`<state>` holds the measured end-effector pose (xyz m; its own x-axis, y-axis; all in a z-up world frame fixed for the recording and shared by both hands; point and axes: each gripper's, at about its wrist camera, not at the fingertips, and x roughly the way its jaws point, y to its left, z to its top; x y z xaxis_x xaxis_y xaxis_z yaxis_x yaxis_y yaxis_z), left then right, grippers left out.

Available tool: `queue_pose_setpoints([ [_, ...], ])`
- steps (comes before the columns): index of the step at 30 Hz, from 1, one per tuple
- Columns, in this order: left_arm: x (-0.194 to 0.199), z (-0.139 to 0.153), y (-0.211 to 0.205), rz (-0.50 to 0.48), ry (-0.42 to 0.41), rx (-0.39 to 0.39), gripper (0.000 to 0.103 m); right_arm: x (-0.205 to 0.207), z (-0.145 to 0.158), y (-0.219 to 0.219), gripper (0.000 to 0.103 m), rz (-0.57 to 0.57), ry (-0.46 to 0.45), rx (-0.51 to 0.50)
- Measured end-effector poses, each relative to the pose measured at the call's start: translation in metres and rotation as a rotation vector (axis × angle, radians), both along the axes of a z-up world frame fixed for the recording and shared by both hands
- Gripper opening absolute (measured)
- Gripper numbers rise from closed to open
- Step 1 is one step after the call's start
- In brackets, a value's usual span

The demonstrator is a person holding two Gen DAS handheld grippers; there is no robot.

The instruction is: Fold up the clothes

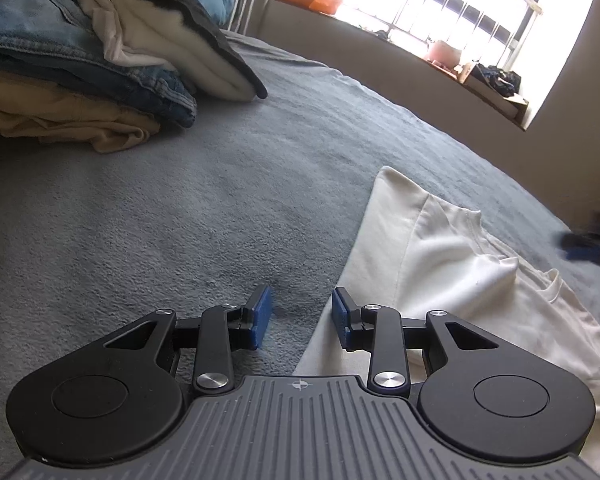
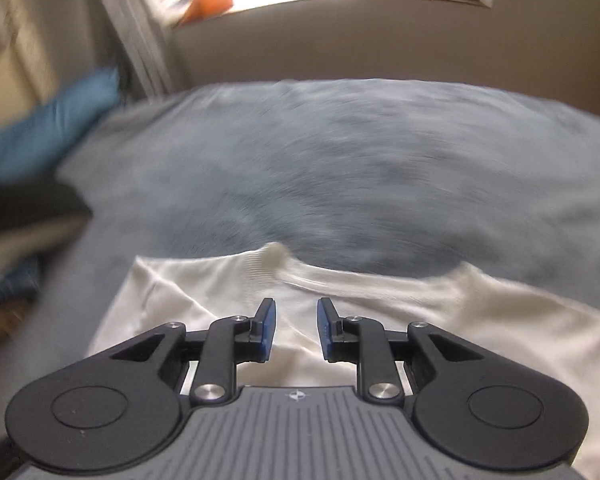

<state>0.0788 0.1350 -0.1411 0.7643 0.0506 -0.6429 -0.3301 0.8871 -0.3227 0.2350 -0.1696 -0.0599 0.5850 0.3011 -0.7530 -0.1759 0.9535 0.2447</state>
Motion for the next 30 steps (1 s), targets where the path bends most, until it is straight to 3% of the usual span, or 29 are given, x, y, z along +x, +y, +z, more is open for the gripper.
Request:
queue_pose_setpoints([
  [5,-0.003,0.005,-0.001,0.005,0.008,0.025,0.033,-0.06,0.023,-0.1,0.036,-0.207,0.06,0.2],
  [9,-0.009,0.011,-0.01,-0.02,0.006,0.071,0.033,-0.107,0.004,-0.163,0.04,-0.391,0.13,0.293],
  [12,-0.014,0.018,-0.03,-0.116,-0.015,0.142,0.033,-0.12,-0.024,-0.19,0.041,-0.491,0.201,0.346],
  [15,-0.02,0.023,-0.064,-0.306,-0.031,0.24,0.033,-0.125,-0.048,-0.208,0.041,-0.567,0.248,0.379],
  [19,-0.027,0.022,-0.115,-0.556,-0.024,0.406,0.033,-0.116,-0.055,-0.213,0.041,-0.558,0.223,0.283],
  [22,-0.026,0.02,-0.142,-0.655,-0.048,0.512,0.033,-0.108,-0.062,-0.213,0.041,-0.543,0.228,0.237],
  [25,-0.017,0.017,-0.158,-0.706,-0.065,0.587,0.033,-0.105,-0.069,-0.214,0.041,-0.532,0.232,0.254],
  [30,0.0,0.004,-0.175,-0.77,-0.052,0.643,0.033,-0.098,-0.071,-0.208,0.035,-0.47,0.22,0.226],
])
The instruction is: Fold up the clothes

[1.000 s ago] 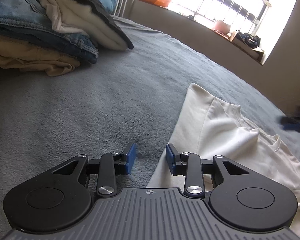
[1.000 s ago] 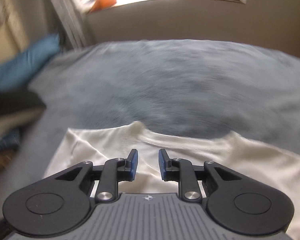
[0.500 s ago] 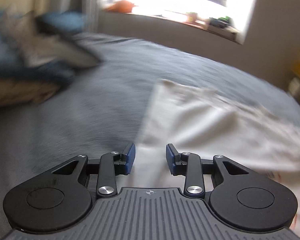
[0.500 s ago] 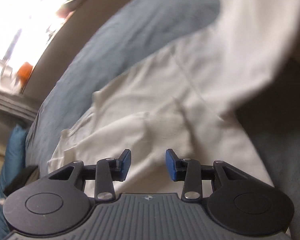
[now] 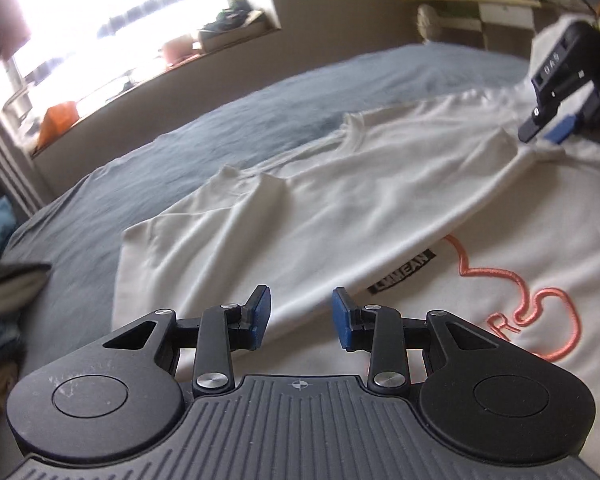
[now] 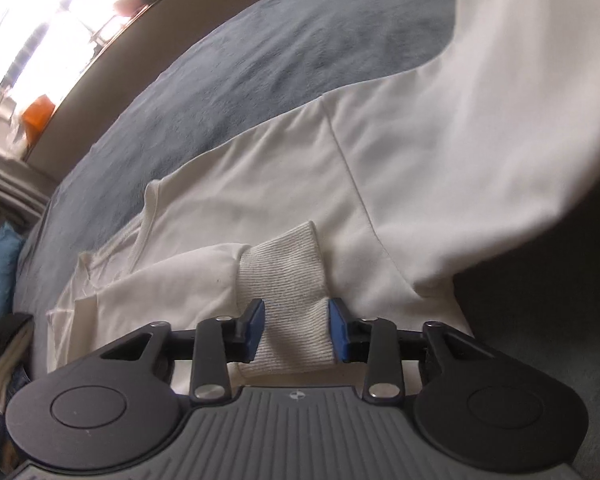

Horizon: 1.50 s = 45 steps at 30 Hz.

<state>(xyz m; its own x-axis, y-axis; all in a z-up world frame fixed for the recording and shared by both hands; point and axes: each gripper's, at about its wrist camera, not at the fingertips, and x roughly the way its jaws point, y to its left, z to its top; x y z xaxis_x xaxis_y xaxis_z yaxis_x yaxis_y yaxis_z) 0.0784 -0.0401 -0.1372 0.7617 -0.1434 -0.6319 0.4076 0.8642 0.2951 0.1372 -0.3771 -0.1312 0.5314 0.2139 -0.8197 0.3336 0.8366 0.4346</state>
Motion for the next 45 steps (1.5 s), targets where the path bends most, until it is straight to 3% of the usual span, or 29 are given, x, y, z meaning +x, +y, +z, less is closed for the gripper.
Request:
queue_pose_setpoints([
  [3,0.003,-0.006,-0.006,0.01,0.002,0.003,0.033,0.002,-0.003,-0.001,0.024,0.011,0.0,-0.006],
  [5,0.005,-0.006,-0.007,0.036,0.005,-0.017,0.027,0.0,-0.001,-0.003,0.005,0.019,-0.019,-0.015],
  [6,0.005,-0.006,-0.007,0.045,0.004,-0.032,0.02,-0.001,0.0,-0.004,0.004,0.023,-0.03,-0.02],
  [7,0.004,-0.004,-0.007,0.048,-0.006,-0.045,0.012,-0.002,0.002,-0.005,0.003,0.027,-0.041,-0.025],
  [9,0.001,0.0,-0.008,0.052,-0.032,-0.068,0.005,-0.006,0.014,-0.009,0.003,0.019,-0.092,-0.009],
  [13,-0.008,0.014,0.002,0.059,-0.048,-0.144,0.002,-0.033,0.053,-0.012,0.002,0.039,-0.198,0.023],
  [16,-0.013,0.018,0.008,0.048,-0.021,-0.184,0.002,-0.051,0.053,-0.012,0.002,0.043,-0.169,0.017],
  [20,-0.013,0.007,0.005,0.001,0.006,-0.149,0.002,-0.056,0.024,-0.018,0.002,0.017,-0.088,0.022],
  [22,-0.01,0.008,0.004,0.002,-0.006,-0.148,0.002,-0.046,0.024,-0.018,0.002,0.007,-0.098,0.03],
  [29,-0.01,0.03,0.009,0.011,-0.051,-0.203,0.002,-0.031,0.093,-0.008,0.002,0.066,-0.291,-0.036],
  [32,-0.018,0.017,0.007,-0.021,-0.03,-0.176,0.002,-0.047,0.08,-0.011,0.002,0.065,-0.255,-0.064],
  [36,-0.026,-0.008,0.004,-0.054,0.027,-0.114,0.005,-0.065,0.027,-0.018,0.003,0.05,-0.109,-0.085],
  [38,-0.029,-0.009,0.007,-0.058,0.039,-0.126,0.006,-0.071,0.01,-0.024,0.005,0.008,-0.061,-0.117],
  [41,-0.033,-0.001,0.019,-0.064,0.067,-0.182,0.016,-0.082,0.019,-0.037,0.005,-0.047,-0.105,-0.107],
  [45,-0.034,0.012,0.04,-0.01,0.098,-0.317,0.019,-0.072,0.047,-0.017,0.005,0.052,-0.19,-0.161],
])
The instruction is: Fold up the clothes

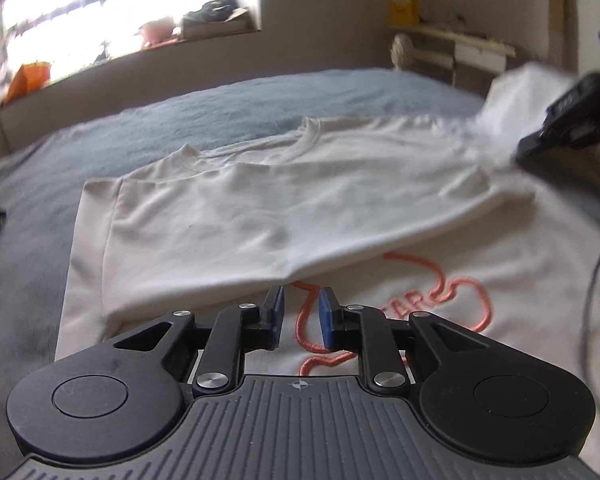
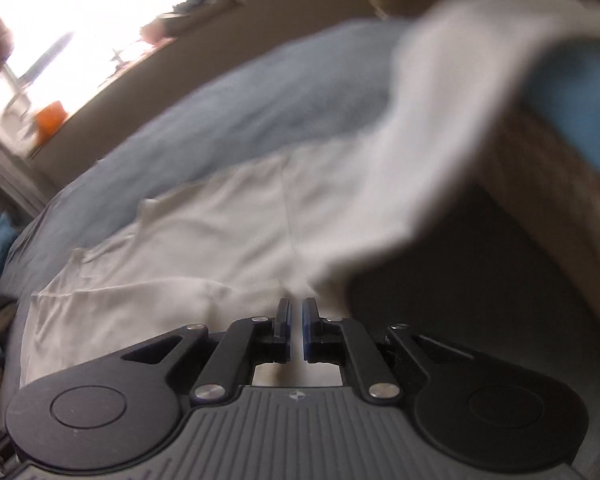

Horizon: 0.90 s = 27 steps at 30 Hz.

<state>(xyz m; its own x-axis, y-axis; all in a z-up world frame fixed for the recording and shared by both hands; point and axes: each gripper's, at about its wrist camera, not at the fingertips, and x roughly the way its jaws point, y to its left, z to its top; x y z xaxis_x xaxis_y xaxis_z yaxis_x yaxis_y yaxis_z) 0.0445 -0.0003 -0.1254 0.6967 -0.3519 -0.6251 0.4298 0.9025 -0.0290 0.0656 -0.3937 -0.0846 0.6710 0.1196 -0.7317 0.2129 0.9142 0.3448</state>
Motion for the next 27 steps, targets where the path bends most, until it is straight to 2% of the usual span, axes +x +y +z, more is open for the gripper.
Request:
queue_pose_setpoints([
  [2,0.005,0.004,0.008,0.054,0.01,-0.051,0.019,0.015,0.003,0.023,0.005,0.096,-0.008,0.003],
  [5,0.02,0.004,0.019,0.157,0.02,-0.088,0.019,0.041,-0.006,0.065,0.005,0.226,0.008,-0.004],
  [9,0.042,-0.005,0.04,0.313,0.052,-0.086,0.019,0.076,-0.021,0.111,0.005,0.382,0.028,-0.025],
  [11,0.049,-0.016,0.05,0.367,0.074,-0.064,0.019,0.095,-0.032,0.123,0.005,0.413,0.06,-0.045],
  [14,0.046,-0.021,0.063,0.38,0.073,-0.098,0.019,0.12,-0.049,0.124,0.002,0.373,0.088,-0.134],
  [16,0.041,-0.019,0.066,0.377,0.066,-0.108,0.019,0.13,-0.043,0.119,0.005,0.295,0.077,-0.153],
  [18,0.038,-0.018,0.071,0.377,0.067,-0.135,0.019,0.129,-0.028,0.13,0.005,0.31,0.034,-0.16],
  [20,0.037,-0.017,0.076,0.376,0.069,-0.164,0.019,0.128,-0.02,0.155,0.005,0.422,0.009,-0.123],
  [24,0.036,-0.018,0.085,0.39,0.08,-0.215,0.019,0.134,-0.024,0.22,0.006,0.669,0.028,-0.028],
  [25,0.036,-0.019,0.086,0.395,0.083,-0.229,0.019,0.14,-0.03,0.233,0.006,0.707,0.042,0.006],
  [27,0.035,-0.02,0.088,0.397,0.081,-0.238,0.019,0.159,-0.042,0.239,0.006,0.665,0.057,0.05],
])
